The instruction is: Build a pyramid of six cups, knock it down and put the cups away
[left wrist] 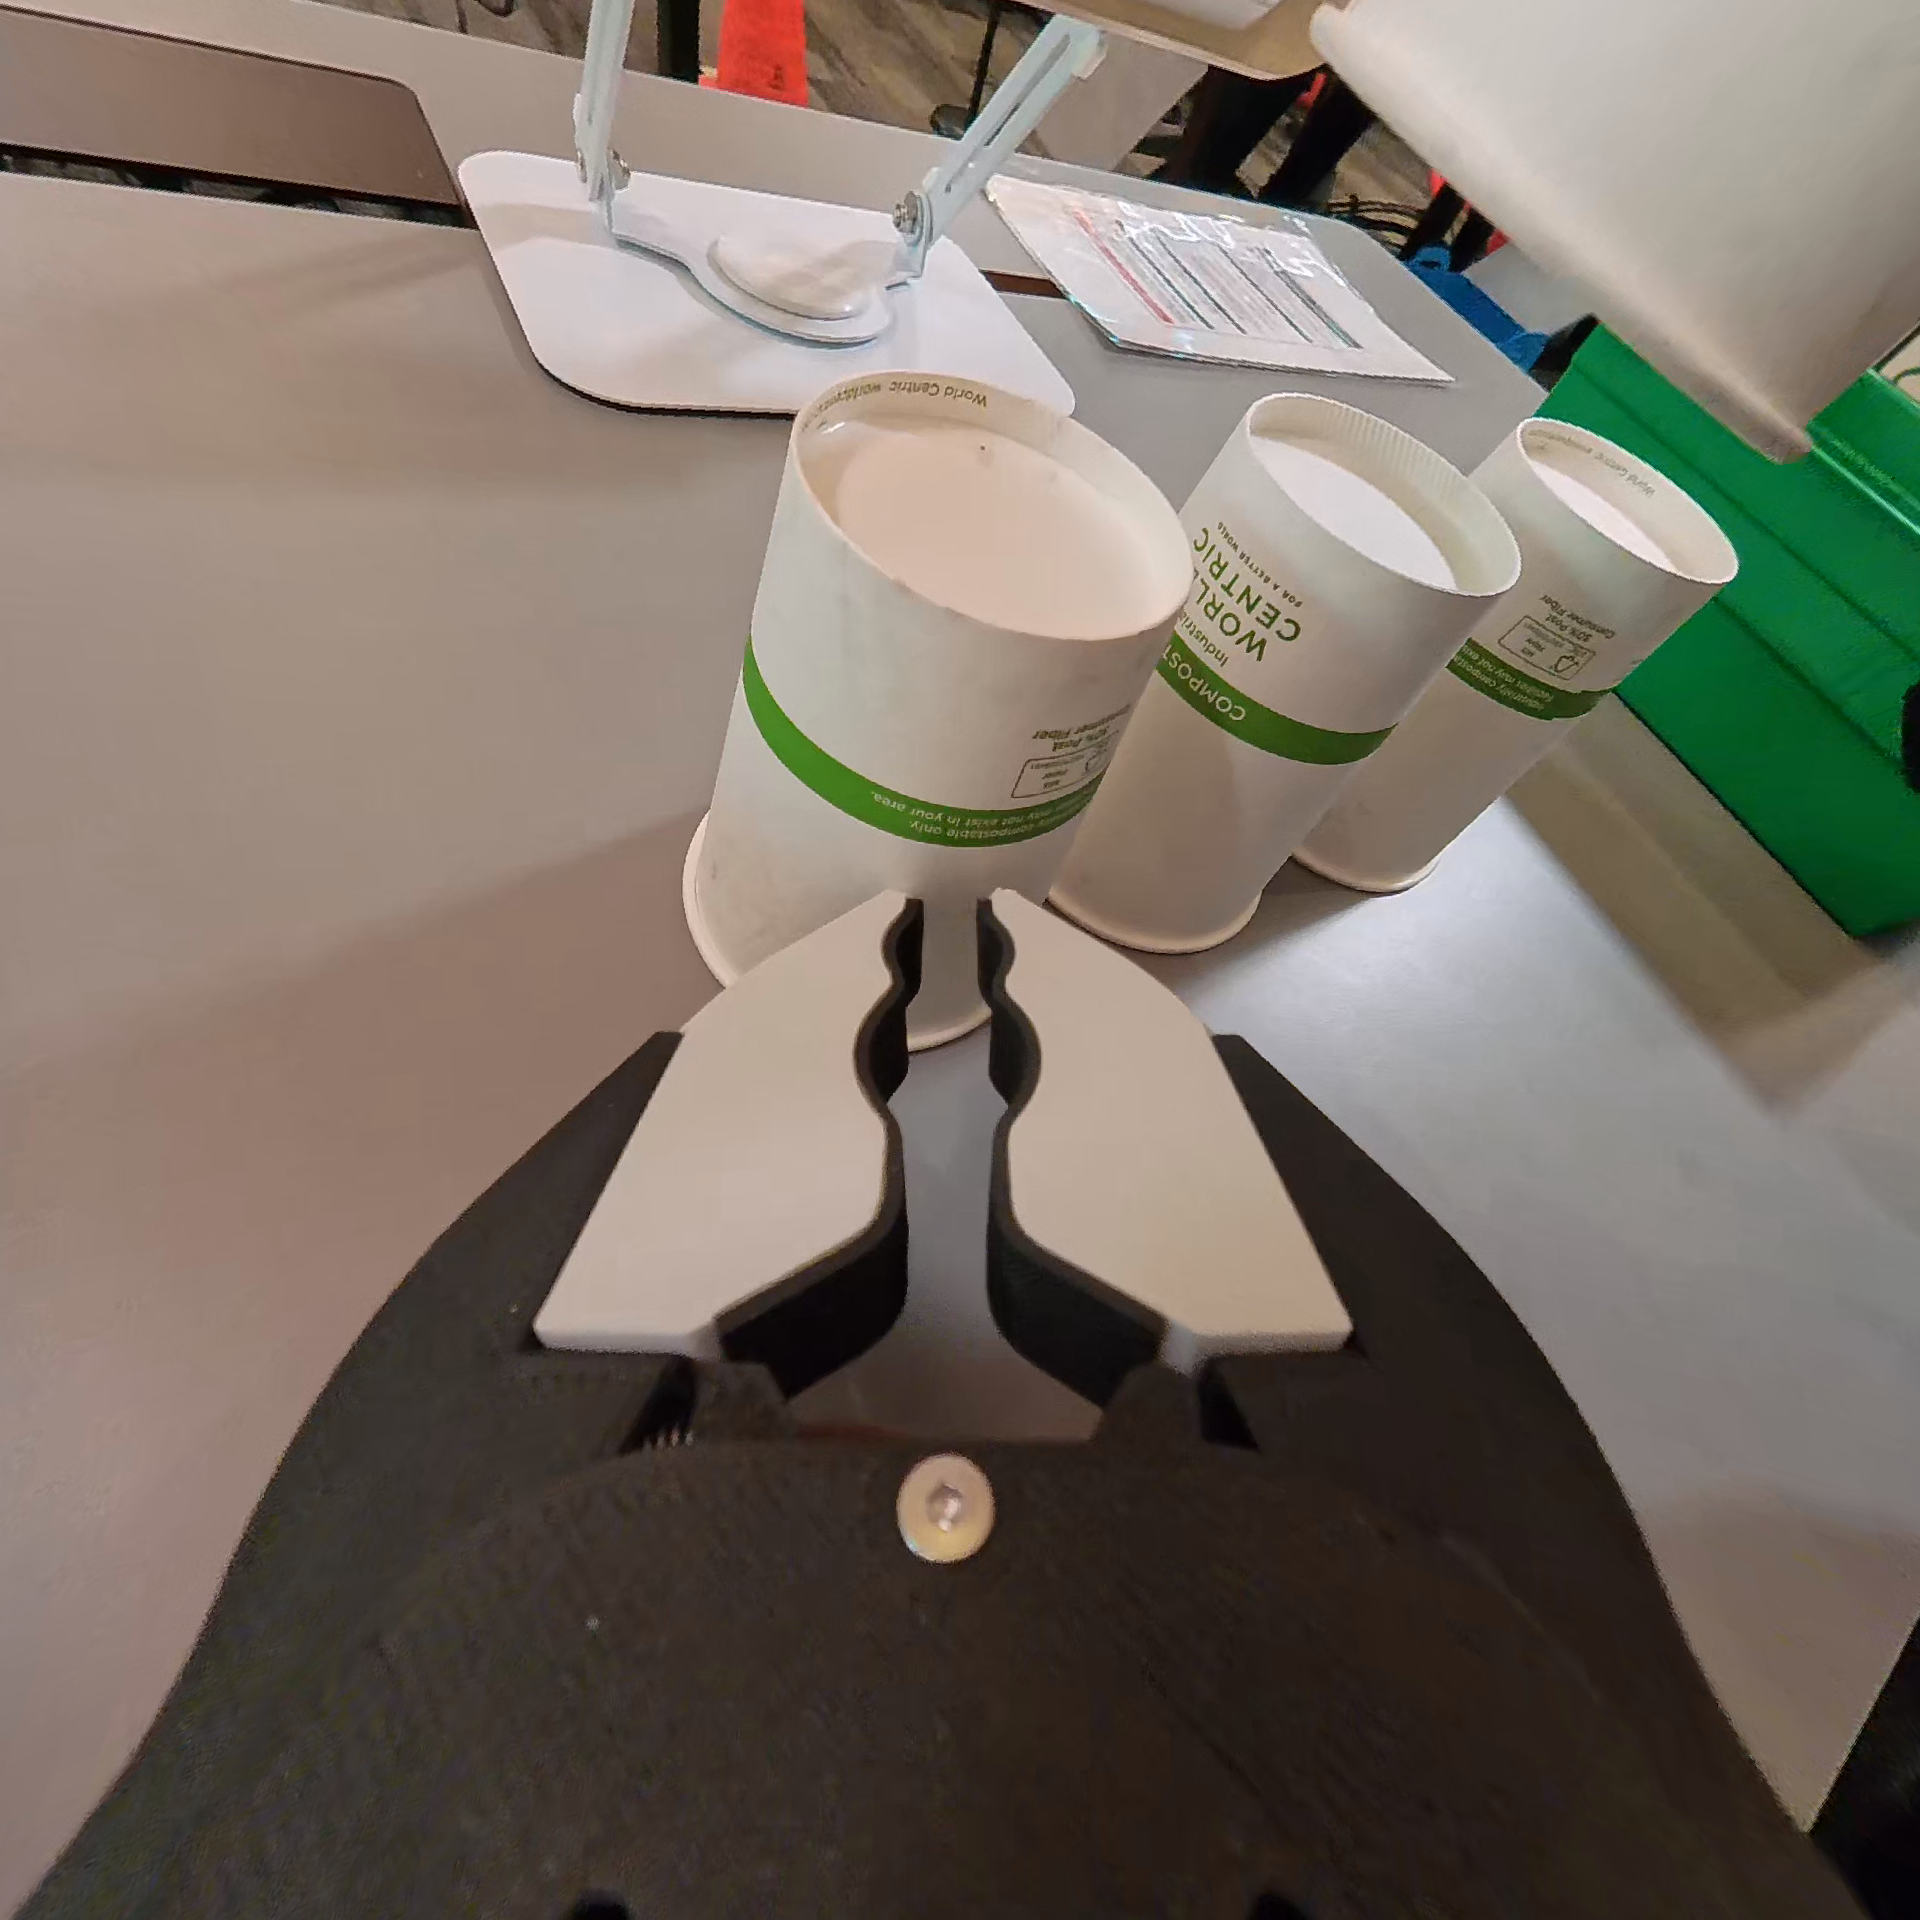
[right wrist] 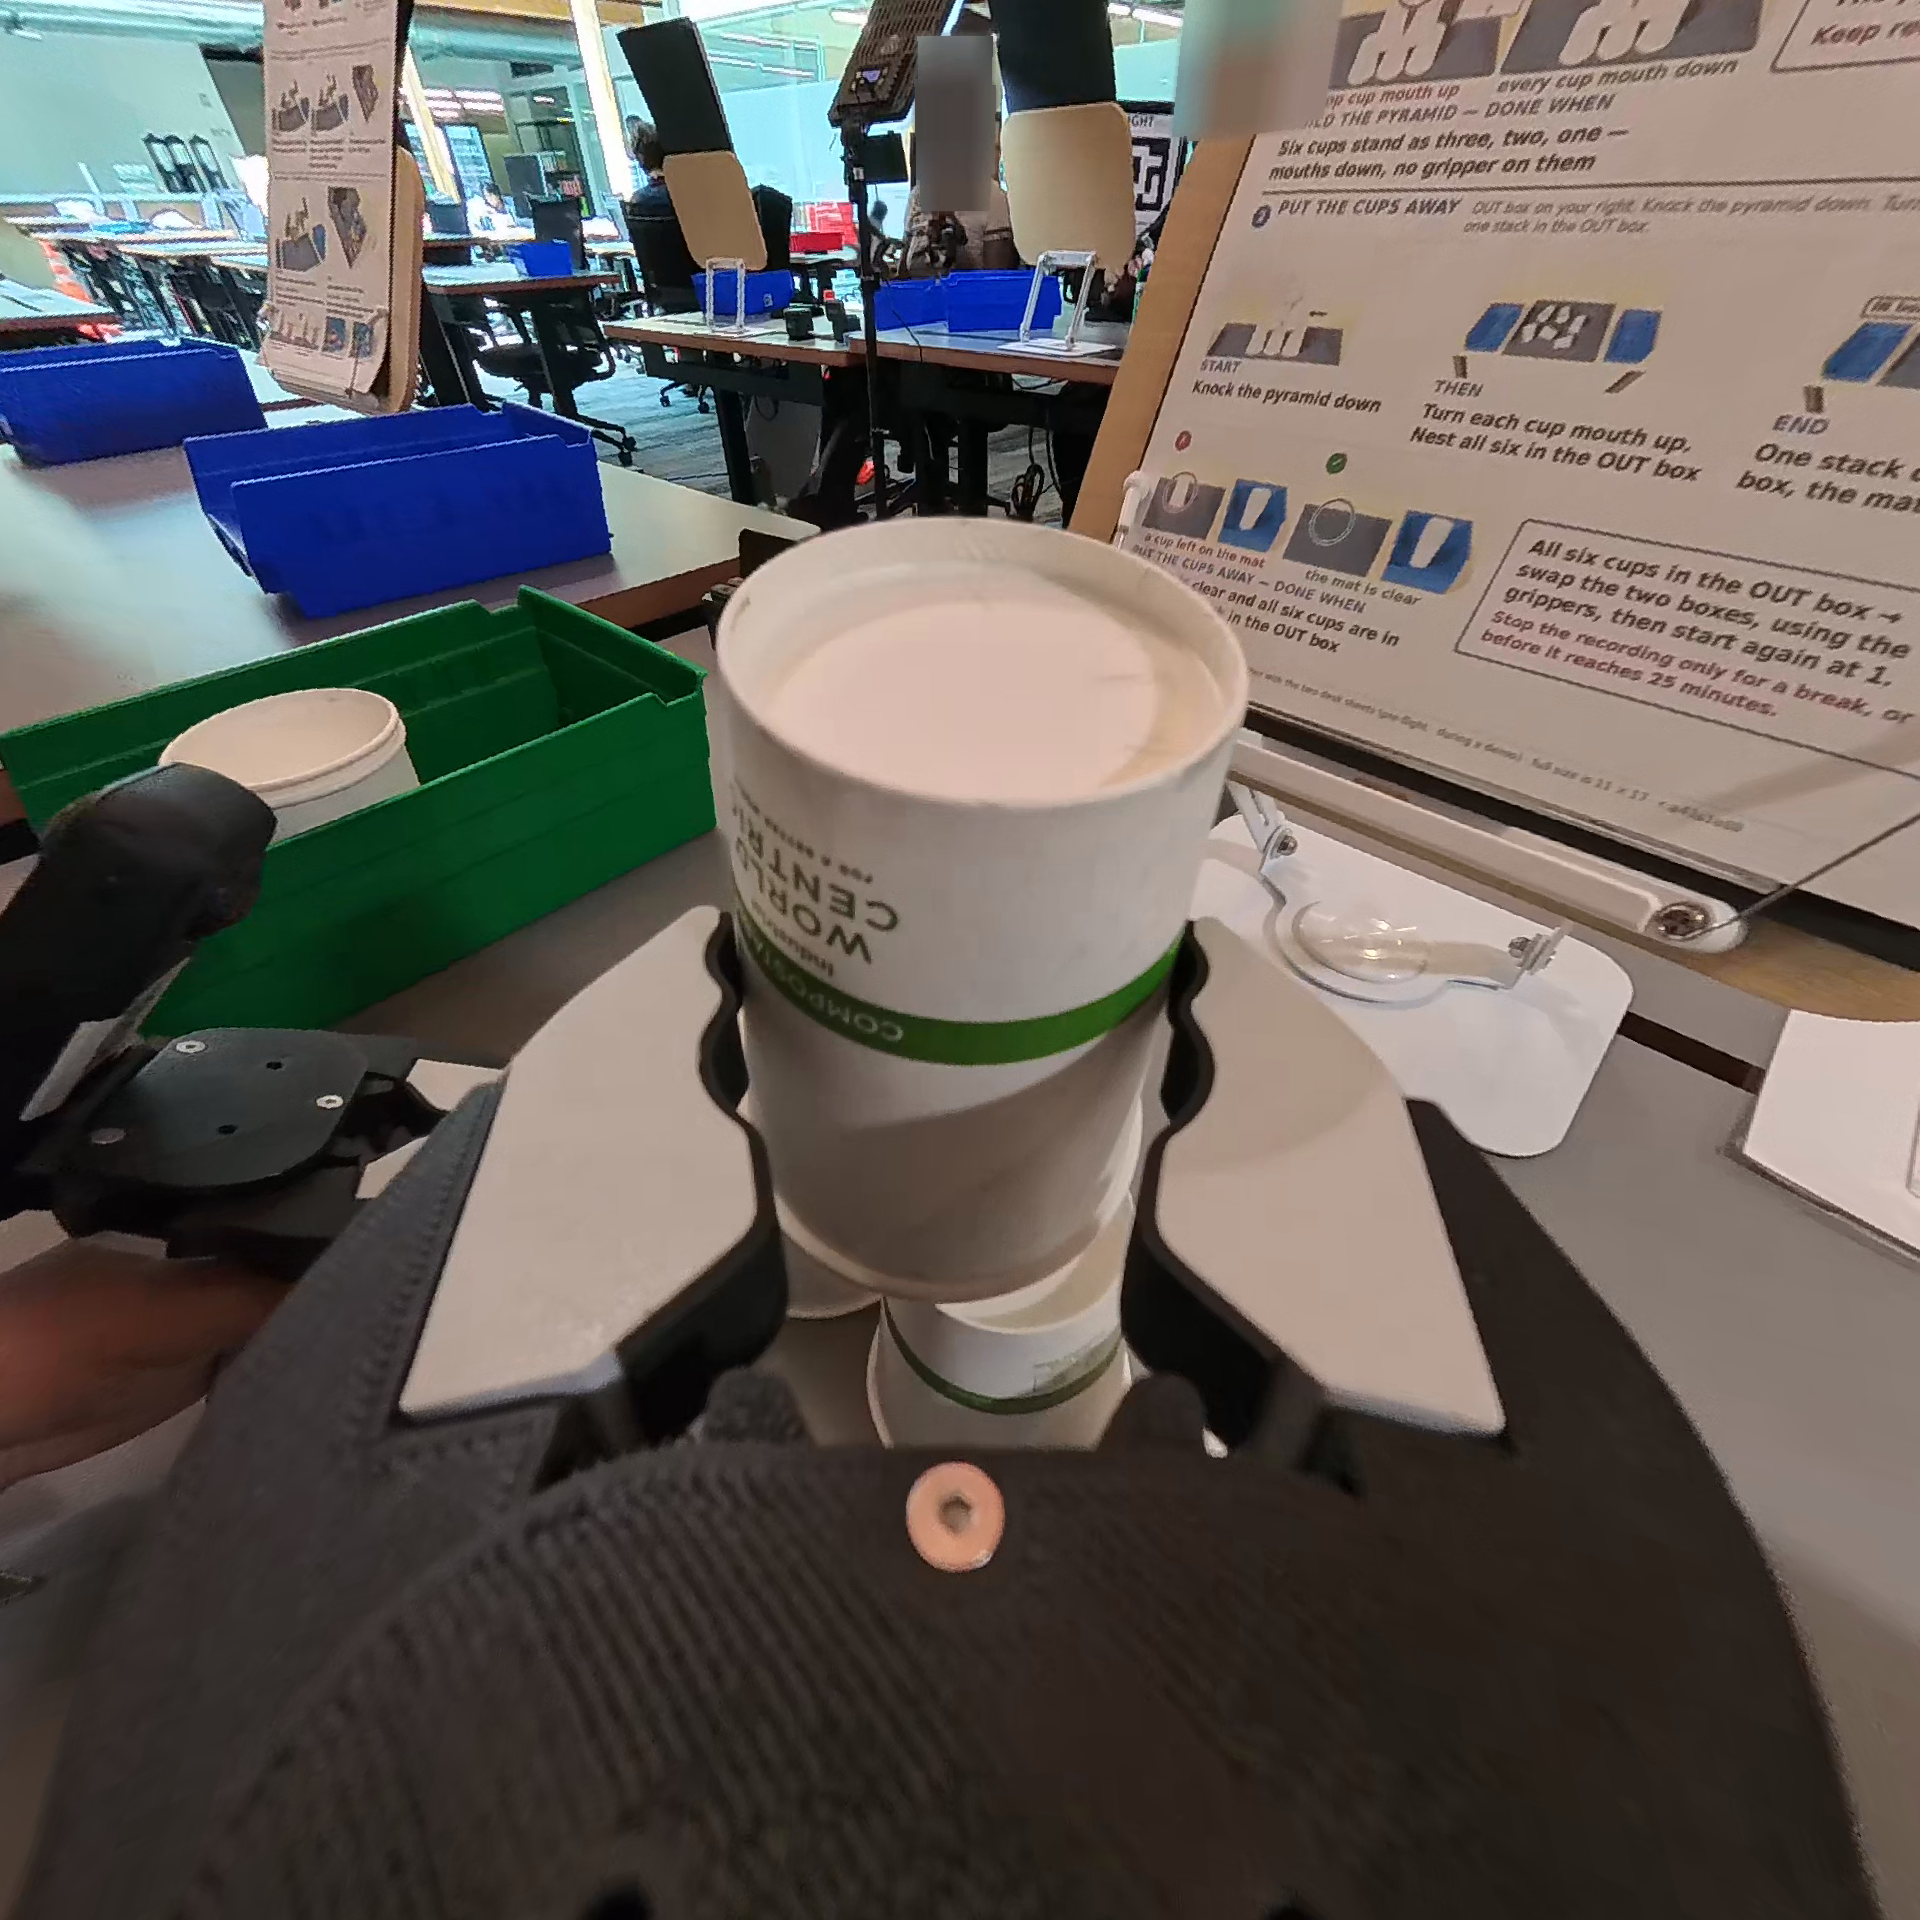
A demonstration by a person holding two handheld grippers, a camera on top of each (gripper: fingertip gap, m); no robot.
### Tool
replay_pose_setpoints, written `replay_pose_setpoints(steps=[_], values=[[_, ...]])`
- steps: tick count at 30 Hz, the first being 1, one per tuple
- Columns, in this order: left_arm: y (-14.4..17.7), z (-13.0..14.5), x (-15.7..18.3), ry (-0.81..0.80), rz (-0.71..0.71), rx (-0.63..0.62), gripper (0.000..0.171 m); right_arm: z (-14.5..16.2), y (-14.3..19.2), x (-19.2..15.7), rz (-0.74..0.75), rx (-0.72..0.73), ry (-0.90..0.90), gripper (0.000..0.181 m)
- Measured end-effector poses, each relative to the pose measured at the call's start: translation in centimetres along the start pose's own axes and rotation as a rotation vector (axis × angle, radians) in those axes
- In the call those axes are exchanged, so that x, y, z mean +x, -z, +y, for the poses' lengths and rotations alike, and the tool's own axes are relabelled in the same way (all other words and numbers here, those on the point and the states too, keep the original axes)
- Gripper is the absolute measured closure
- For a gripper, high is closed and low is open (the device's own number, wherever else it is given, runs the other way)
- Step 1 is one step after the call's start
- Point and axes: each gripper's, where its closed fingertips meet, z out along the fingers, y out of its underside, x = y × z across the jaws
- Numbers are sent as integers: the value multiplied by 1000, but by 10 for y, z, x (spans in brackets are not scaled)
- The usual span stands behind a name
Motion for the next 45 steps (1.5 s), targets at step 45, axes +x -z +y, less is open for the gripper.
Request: replay_pose_setpoints(steps=[45], values=[[28, 15, -11, -62, -65, -19, 151, 30, -46, -16, -33, -77, 79, 101]])
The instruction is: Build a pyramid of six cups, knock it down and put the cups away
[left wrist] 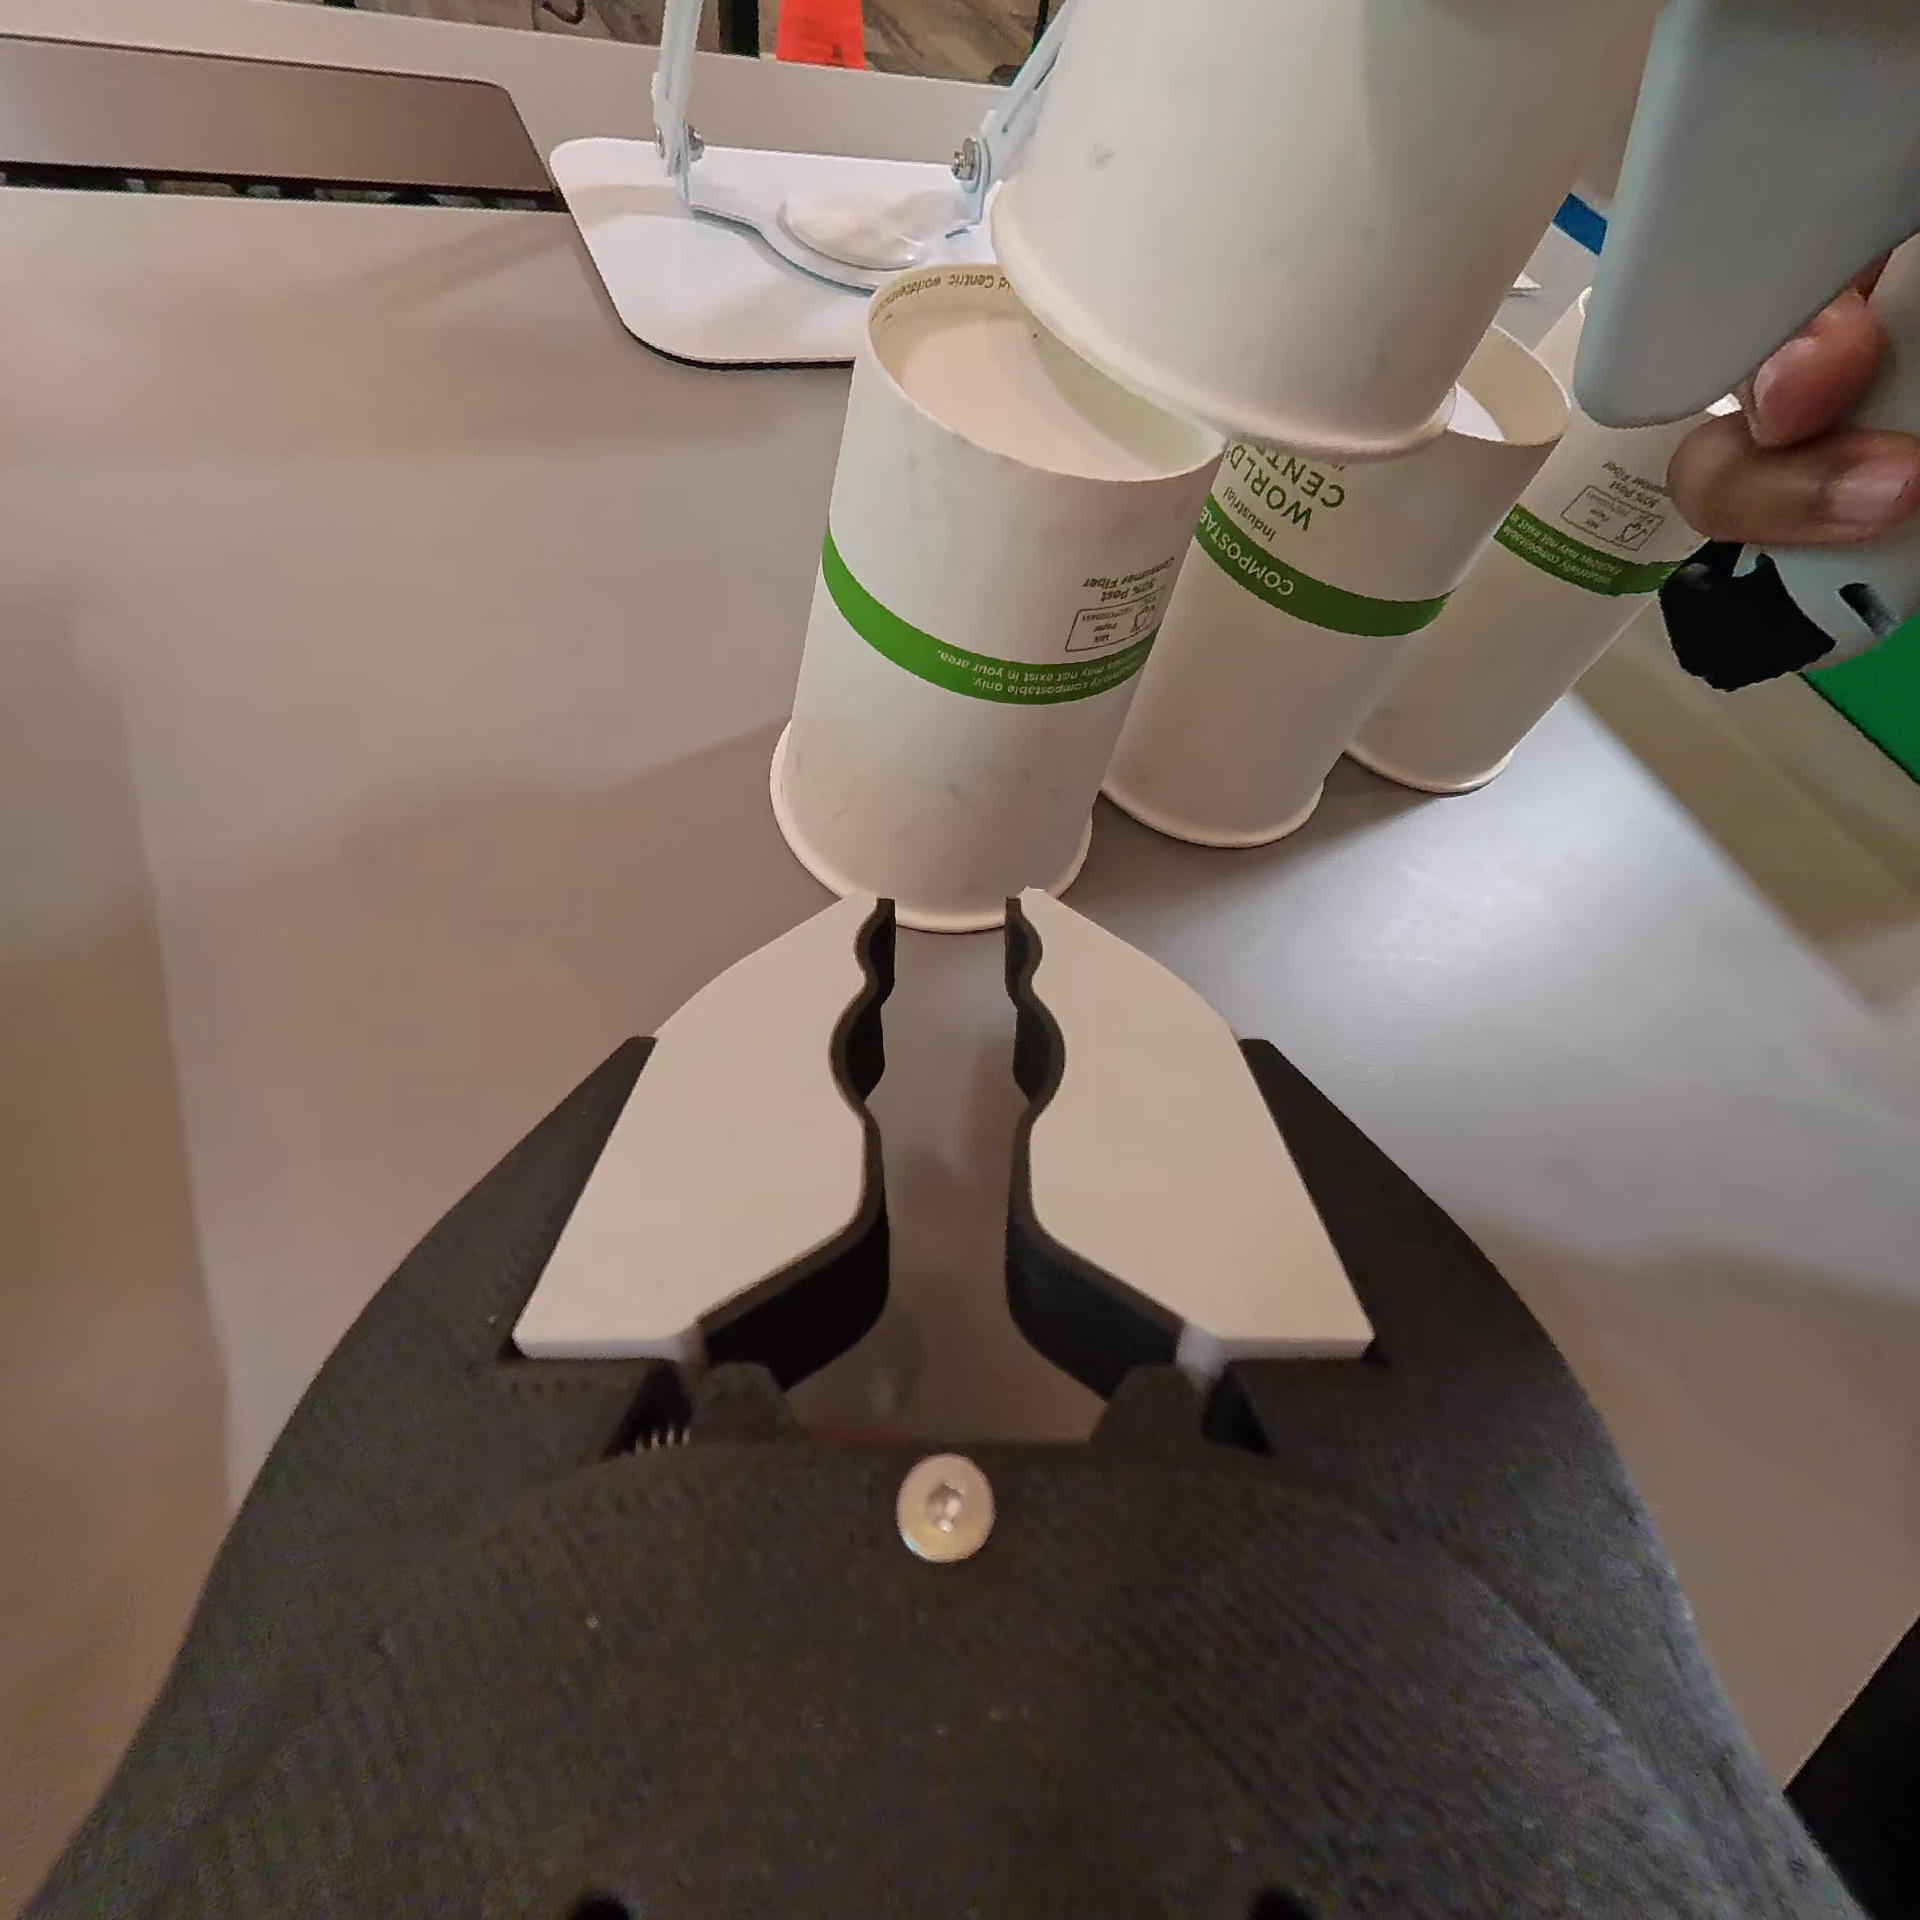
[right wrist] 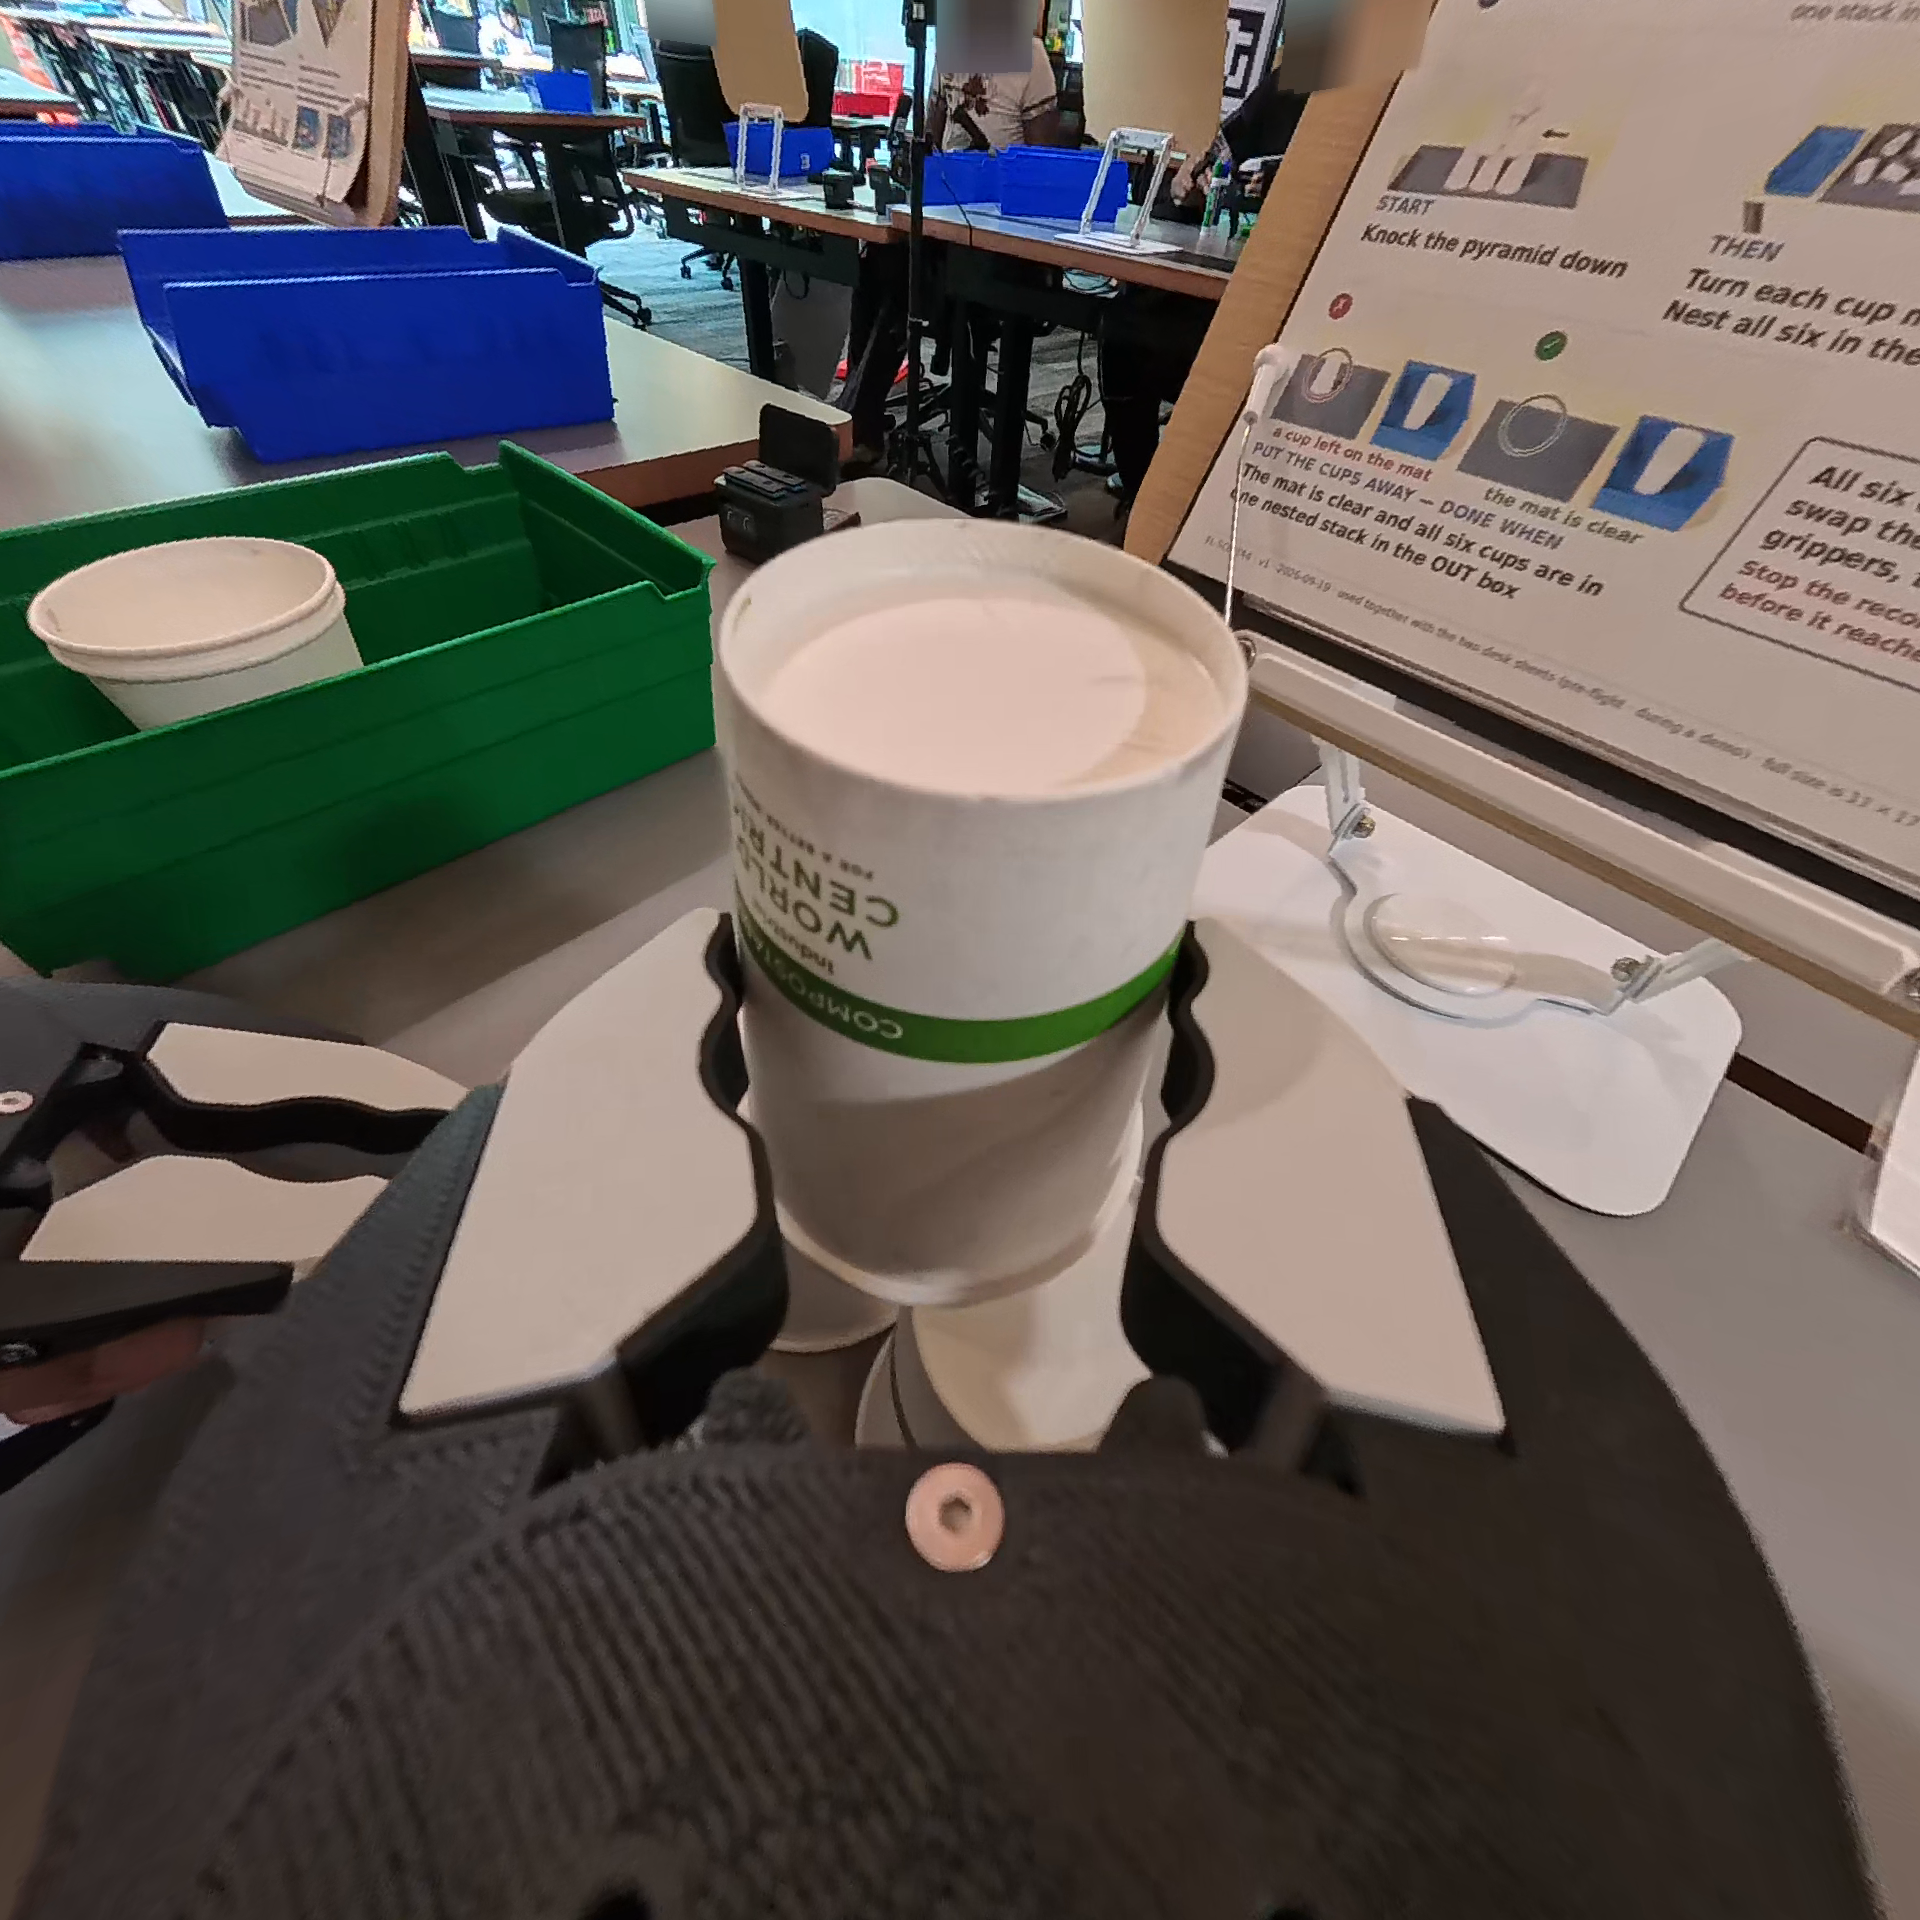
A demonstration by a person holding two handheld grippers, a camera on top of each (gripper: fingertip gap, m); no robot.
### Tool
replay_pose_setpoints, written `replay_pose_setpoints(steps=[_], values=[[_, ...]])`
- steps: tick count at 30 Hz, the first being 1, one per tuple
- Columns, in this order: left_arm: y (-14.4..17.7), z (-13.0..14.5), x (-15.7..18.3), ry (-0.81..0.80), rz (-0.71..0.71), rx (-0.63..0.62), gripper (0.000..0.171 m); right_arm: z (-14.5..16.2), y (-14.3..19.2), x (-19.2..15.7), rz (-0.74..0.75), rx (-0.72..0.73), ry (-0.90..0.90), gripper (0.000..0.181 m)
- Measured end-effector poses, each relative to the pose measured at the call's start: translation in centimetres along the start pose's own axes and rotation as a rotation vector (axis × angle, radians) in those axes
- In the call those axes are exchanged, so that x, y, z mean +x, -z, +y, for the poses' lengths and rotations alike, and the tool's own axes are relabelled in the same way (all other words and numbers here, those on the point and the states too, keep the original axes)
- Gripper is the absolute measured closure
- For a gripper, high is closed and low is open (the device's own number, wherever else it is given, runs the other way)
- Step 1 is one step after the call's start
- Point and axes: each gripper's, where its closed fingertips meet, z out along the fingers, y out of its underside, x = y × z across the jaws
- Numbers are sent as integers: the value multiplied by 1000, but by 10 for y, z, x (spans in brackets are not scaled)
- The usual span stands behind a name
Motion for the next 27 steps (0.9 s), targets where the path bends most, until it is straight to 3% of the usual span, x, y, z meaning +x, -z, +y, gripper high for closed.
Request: replay_pose_setpoints(steps=[27], values=[[-1, 3, 2, 5, 11, -16, 147, 1, -2, -3, -7, -12, 30, 95]])
